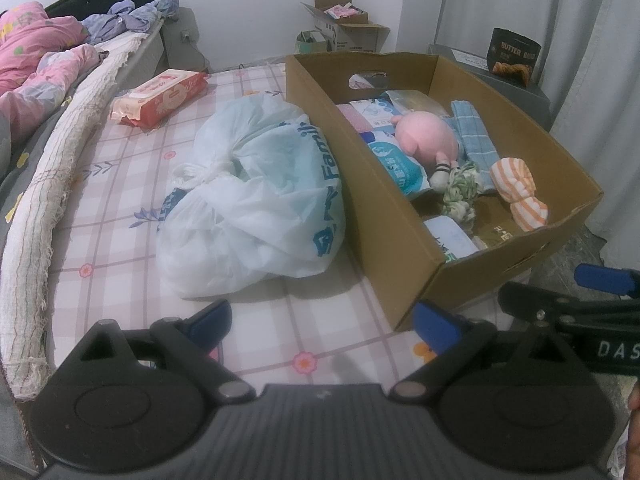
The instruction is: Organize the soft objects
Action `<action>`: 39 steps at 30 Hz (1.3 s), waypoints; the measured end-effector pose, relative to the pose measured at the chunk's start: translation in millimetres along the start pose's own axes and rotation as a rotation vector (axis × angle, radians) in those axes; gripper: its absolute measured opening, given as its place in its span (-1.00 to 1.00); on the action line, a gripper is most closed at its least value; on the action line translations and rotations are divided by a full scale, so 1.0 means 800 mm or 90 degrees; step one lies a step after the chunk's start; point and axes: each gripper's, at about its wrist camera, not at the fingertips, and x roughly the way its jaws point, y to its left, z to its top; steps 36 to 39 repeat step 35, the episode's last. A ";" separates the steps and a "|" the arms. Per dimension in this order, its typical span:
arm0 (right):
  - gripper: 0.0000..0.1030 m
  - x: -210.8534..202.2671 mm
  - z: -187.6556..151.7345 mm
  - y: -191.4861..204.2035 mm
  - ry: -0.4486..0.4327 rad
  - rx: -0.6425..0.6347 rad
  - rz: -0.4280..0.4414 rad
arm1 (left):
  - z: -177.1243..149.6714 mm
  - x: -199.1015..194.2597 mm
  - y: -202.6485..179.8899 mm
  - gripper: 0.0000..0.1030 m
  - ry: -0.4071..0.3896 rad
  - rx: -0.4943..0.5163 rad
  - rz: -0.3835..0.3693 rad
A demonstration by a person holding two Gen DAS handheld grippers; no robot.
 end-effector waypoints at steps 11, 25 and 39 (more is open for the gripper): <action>0.97 0.000 0.000 0.000 0.001 0.000 0.000 | -0.002 0.000 0.000 0.90 0.002 0.000 0.001; 0.97 0.000 0.000 -0.002 0.001 0.001 0.001 | -0.002 -0.001 0.000 0.90 0.002 0.001 0.001; 0.97 -0.003 -0.003 0.001 -0.001 0.006 0.002 | -0.001 -0.001 -0.002 0.90 0.002 0.000 -0.001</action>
